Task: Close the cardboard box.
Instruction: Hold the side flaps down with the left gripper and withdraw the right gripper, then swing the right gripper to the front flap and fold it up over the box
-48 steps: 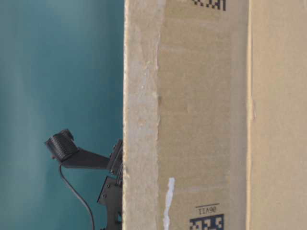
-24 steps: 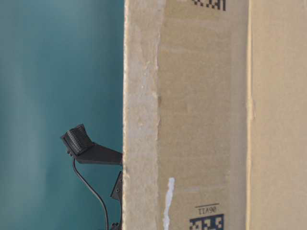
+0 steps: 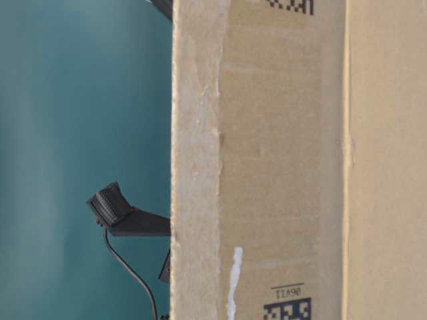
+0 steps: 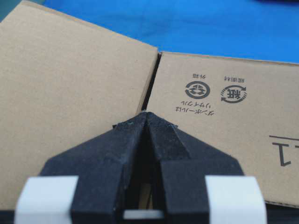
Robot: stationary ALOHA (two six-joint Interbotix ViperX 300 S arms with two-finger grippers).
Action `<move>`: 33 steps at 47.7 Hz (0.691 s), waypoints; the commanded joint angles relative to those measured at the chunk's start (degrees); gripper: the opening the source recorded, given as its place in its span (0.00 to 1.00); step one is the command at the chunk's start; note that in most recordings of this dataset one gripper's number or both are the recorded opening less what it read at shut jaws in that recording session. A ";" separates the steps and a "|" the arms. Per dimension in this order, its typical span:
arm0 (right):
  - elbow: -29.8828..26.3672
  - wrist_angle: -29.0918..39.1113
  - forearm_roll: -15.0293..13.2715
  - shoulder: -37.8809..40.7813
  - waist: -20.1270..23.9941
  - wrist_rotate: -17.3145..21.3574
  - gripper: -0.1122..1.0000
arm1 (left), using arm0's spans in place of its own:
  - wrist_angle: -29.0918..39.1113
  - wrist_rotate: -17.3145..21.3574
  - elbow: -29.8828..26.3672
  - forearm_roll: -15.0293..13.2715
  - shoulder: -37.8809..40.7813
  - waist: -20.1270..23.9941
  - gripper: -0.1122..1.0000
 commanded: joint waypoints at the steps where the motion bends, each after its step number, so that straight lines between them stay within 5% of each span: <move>1: -1.14 1.23 0.18 -4.83 3.25 0.09 0.10 | -0.26 -0.09 -0.09 0.00 -0.62 0.09 0.10; 19: -1.23 1.05 -1.76 -8.26 19.34 -0.70 0.10 | -0.26 -0.09 0.09 0.09 -0.62 0.26 0.10; 33: -1.93 0.53 -2.02 -1.49 19.42 -1.05 0.10 | -0.35 -0.09 0.00 0.00 -0.62 0.26 0.10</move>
